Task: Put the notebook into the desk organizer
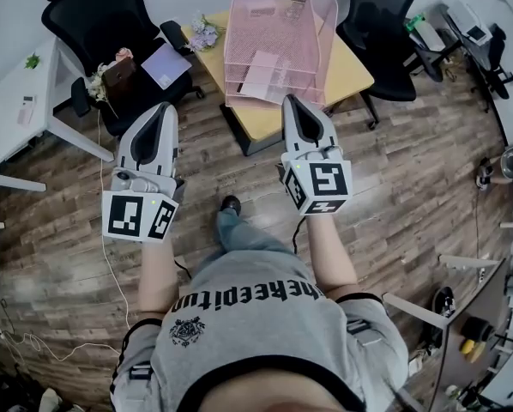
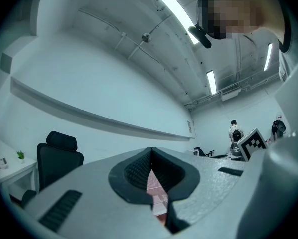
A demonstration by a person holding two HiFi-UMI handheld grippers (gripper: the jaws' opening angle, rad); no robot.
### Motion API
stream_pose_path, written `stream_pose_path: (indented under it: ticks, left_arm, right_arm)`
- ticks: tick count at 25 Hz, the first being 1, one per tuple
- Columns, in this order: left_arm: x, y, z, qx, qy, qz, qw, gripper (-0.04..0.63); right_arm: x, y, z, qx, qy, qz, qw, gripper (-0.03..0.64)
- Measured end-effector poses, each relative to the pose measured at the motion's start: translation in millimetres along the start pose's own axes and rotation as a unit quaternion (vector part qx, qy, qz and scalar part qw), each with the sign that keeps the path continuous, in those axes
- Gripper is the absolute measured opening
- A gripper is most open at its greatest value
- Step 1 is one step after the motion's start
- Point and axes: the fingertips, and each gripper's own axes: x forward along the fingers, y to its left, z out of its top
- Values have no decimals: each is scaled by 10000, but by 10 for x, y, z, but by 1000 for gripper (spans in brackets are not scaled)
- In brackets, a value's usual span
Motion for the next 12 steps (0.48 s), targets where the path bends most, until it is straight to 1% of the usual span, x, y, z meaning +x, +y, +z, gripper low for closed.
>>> stream_pose_path:
  ticks: [12]
  left_arm:
    - [-206,-213,165,96,-154,67,9998,3]
  right_arm:
    - [-436,-49,334,45,-483,-213,9986,3]
